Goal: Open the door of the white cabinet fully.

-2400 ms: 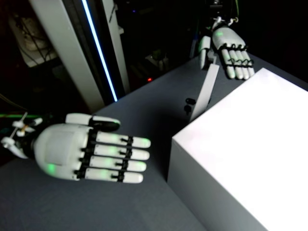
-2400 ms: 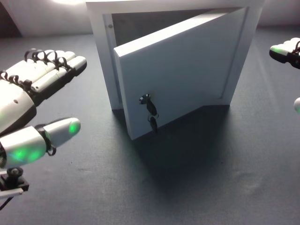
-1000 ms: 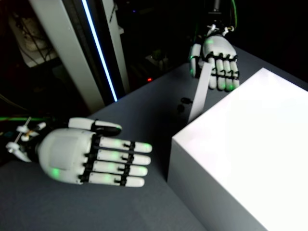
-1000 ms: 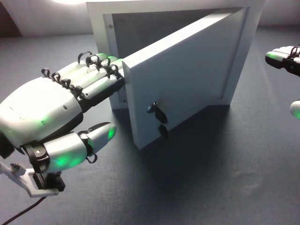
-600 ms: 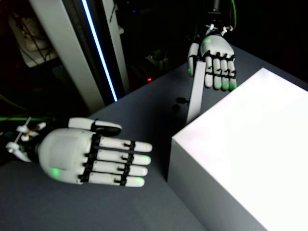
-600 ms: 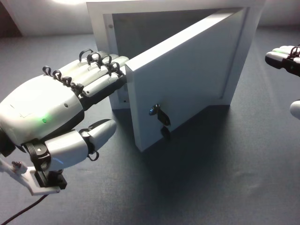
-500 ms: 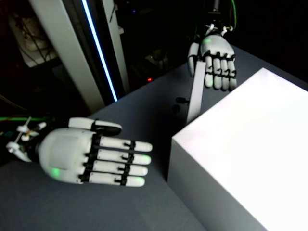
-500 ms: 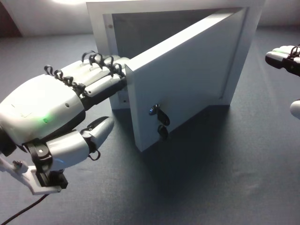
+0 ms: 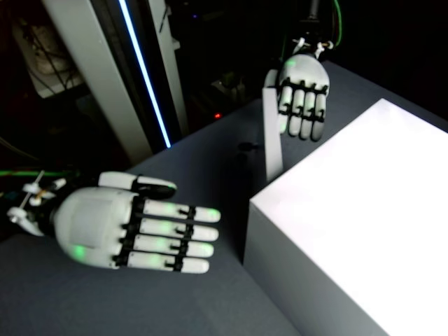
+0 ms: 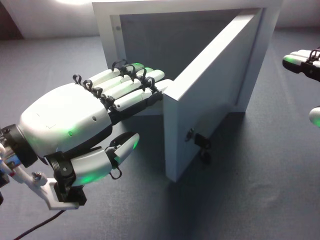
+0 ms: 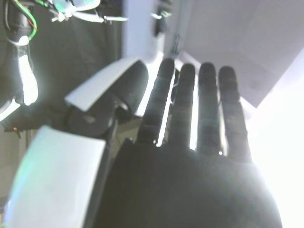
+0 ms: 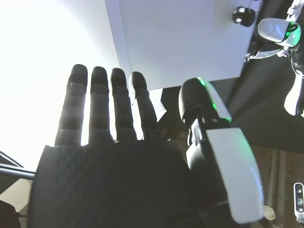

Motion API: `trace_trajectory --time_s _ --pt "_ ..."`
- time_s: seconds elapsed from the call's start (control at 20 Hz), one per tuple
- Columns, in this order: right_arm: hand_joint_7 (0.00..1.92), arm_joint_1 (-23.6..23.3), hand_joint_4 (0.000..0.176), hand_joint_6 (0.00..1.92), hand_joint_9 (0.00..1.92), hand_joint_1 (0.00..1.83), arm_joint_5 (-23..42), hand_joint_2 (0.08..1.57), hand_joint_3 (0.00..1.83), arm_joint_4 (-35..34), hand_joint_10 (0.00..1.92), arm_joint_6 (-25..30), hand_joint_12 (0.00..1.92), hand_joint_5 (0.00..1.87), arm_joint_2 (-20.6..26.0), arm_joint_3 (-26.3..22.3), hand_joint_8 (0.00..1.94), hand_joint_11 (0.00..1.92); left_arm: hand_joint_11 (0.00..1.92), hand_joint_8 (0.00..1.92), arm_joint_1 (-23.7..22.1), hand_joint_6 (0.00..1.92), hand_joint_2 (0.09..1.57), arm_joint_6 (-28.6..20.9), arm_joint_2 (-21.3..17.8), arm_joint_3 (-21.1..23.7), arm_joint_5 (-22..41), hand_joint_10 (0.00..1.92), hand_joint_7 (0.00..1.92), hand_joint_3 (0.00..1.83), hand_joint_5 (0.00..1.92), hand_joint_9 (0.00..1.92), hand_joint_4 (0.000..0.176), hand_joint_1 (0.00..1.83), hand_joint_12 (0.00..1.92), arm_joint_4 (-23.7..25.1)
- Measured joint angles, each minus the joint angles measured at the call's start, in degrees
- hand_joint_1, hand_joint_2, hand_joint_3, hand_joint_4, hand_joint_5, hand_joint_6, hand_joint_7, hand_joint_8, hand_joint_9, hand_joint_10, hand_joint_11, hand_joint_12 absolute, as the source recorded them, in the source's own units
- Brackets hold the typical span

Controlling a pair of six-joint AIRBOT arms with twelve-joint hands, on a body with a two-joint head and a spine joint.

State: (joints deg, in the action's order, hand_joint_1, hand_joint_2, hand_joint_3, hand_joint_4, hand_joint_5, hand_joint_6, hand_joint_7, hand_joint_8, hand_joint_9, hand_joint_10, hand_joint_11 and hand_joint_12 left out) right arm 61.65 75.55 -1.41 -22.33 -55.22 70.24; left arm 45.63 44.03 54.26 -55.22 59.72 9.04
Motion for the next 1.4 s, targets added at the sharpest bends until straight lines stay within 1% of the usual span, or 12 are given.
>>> trace_trajectory --time_s 0.15,0.25,0.4,0.55,0.7,0.8,1.0,1.15,1.2,1.25,1.3,1.4 --pt "0.17 0.0 0.0 0.0 0.15 0.28 0.02 1.52 0.0 -0.15 0.0 0.0 0.02 0.18 0.0 0.0 0.0 0.15 0.02 0.0 -0.48 0.0 1.57 -0.22 0.7 -0.13 -1.11 0.0 0.0 0.27 0.02 0.02 0.0 0.65 0.14 0.98" --pt "0.16 0.0 0.0 0.0 0.14 0.27 -0.09 1.51 0.0 -0.11 0.0 0.0 0.02 0.18 -0.02 0.0 0.0 0.14 0.0 0.0 -0.83 0.0 1.57 -0.39 1.14 -0.46 -1.49 0.0 0.0 0.28 0.0 0.0 0.0 0.59 0.01 1.92" --pt "0.16 0.0 0.0 0.0 0.14 0.26 -0.09 1.5 0.0 -0.09 0.0 0.0 0.01 0.18 -0.02 0.04 0.0 0.13 0.03 0.0 -2.4 0.0 1.57 -1.46 2.14 -1.31 -2.95 0.0 0.0 0.24 0.01 0.0 0.0 0.58 0.02 3.3" --pt "0.17 0.0 0.0 0.0 0.13 0.24 -0.02 1.5 0.0 -0.09 0.0 0.0 0.01 0.18 -0.02 0.15 0.0 0.14 0.03 0.0 -3.89 0.0 1.54 -2.54 3.48 -1.97 -4.42 0.0 0.0 0.23 0.03 0.0 0.0 0.71 0.01 5.68" --pt "0.17 0.0 0.0 0.0 0.14 0.25 0.0 1.52 0.01 -0.02 0.0 0.0 0.02 0.17 -0.02 0.31 0.0 0.14 0.0 0.0 -5.38 0.0 1.49 -3.96 4.61 -2.64 -5.44 0.0 0.0 0.49 0.0 0.0 0.0 0.59 0.0 7.91" --pt "0.16 0.0 0.0 0.0 0.13 0.27 -0.04 1.51 0.0 -0.24 0.0 0.0 0.01 0.17 -0.13 0.52 0.0 0.13 0.04 0.0 -6.12 0.0 1.37 -4.28 5.49 -3.17 -6.34 0.0 0.0 0.72 0.02 0.0 0.0 0.62 0.02 9.07" --pt "0.17 0.0 0.0 0.01 0.14 0.27 0.0 1.5 0.0 -0.09 0.01 0.0 0.01 0.18 -0.26 0.52 0.01 0.14 0.06 0.0 -7.32 0.0 1.22 -5.42 6.67 -3.58 -7.69 0.0 0.01 0.9 0.05 0.01 0.0 0.76 0.03 10.93" --pt "0.19 0.0 0.007 0.0 0.15 0.21 0.0 1.49 0.0 -0.09 0.01 0.0 0.02 0.18 -0.46 0.79 0.0 0.16 0.05 0.0 -7.85 0.0 1.18 -5.55 7.28 -4.07 -8.04 0.0 0.03 0.93 0.08 0.03 0.0 0.8 0.03 11.56" --pt "0.19 0.0 0.031 0.0 0.16 0.21 0.02 1.48 0.0 -0.04 0.01 0.02 0.02 0.18 -0.52 0.83 0.0 0.16 0.05 0.0 -8.24 0.0 1.16 -5.64 7.69 -4.17 -8.41 0.0 0.04 0.96 0.1 0.04 0.0 0.81 0.03 11.54" --pt "0.18 0.0 0.029 0.0 0.16 0.2 0.0 1.49 0.0 0.02 0.0 0.02 0.01 0.18 -0.61 0.83 0.0 0.16 0.05 0.0 -8.66 0.0 1.18 -5.79 8.13 -4.31 -8.48 0.0 0.04 0.94 0.1 0.05 0.0 0.8 0.03 11.82" --pt "0.18 0.0 0.018 0.0 0.16 0.19 -0.11 1.49 0.0 0.04 0.01 0.02 0.02 0.17 -0.63 0.83 0.0 0.17 0.06 0.0 -8.76 0.0 1.2 -6.05 8.48 -4.37 -8.61 0.0 0.04 0.88 0.09 0.04 0.0 0.78 0.03 12.04" --pt "0.17 0.0 0.02 0.0 0.15 0.14 0.0 1.49 0.0 0.0 0.0 0.02 0.01 0.17 -0.61 0.87 0.0 0.15 0.08 0.0 -9.29 0.0 1.26 -6.47 9.22 -4.74 -9.05 0.0 0.05 0.79 0.09 0.06 0.0 0.72 0.04 13.09"
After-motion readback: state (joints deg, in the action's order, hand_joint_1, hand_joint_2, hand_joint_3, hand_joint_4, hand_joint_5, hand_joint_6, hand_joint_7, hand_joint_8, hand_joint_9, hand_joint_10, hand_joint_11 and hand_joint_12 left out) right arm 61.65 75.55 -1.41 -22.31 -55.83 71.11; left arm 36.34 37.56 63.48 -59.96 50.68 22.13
